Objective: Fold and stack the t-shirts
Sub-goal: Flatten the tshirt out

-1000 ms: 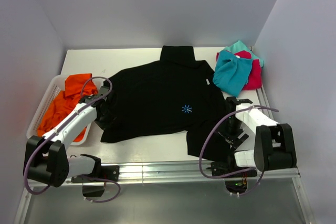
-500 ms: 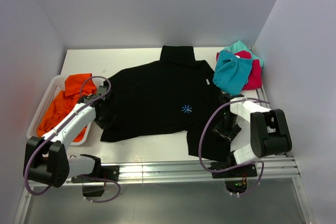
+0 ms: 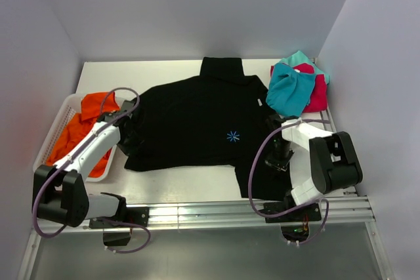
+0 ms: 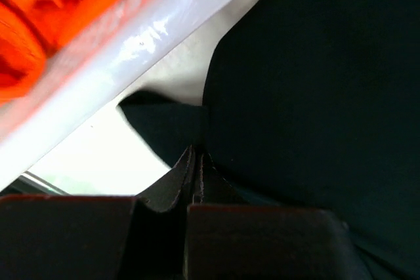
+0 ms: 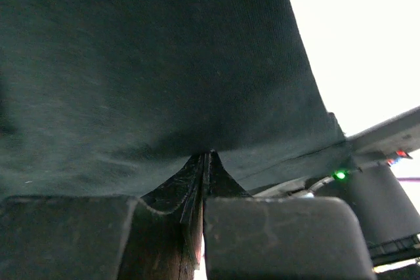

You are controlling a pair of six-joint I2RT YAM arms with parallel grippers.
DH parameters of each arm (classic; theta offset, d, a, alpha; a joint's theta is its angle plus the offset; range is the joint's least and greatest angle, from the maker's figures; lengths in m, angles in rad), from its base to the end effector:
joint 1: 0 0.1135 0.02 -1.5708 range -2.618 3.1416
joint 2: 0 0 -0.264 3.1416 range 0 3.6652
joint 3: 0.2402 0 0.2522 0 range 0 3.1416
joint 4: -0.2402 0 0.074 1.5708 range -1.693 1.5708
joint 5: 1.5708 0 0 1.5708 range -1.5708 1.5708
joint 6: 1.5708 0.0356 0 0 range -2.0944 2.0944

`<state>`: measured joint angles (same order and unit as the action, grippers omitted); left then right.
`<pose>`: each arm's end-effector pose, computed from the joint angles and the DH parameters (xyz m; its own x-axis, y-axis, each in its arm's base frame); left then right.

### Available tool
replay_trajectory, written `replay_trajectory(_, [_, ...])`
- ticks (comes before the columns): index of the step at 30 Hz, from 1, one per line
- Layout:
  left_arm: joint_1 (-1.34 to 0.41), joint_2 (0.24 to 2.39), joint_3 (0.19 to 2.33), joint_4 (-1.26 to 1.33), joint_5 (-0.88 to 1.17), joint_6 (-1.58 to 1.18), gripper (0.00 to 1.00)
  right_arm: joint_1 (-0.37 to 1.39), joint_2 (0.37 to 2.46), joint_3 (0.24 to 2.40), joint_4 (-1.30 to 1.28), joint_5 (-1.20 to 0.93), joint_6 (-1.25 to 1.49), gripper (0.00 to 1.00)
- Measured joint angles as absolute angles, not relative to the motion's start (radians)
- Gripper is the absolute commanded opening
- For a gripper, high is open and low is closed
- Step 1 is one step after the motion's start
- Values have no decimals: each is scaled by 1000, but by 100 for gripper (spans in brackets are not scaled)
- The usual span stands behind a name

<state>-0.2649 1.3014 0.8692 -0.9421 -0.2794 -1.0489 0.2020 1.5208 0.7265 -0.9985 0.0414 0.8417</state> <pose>0.2134 -0.0477 0.2137 -0.6450 -0.6884 -0.3318 -0.7210 0.6921 -0.0344 0.1934 0.0381 0.1376 -0.7928 0.5983 0.1166 0.5732 0.7968 -0.1911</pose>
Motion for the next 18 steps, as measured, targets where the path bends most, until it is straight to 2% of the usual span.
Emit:
replay_trajectory(4, [-265, 1283, 1001, -1034, -338, -1030, 0, 226, 1466, 789, -988, 69, 852, 0])
replay_trajectory(10, [-265, 1153, 1249, -1161, -402, -1005, 0, 245, 1272, 1078, -996, 147, 856, 0])
replay_trajectory(14, [-265, 1039, 1206, -1227, -389, -1002, 0, 245, 1199, 1163, -1006, 180, 869, 0])
replay_trajectory(18, [-265, 982, 1113, -1299, -366, -995, 0, 245, 1216, 1172, -1037, 176, 874, 0])
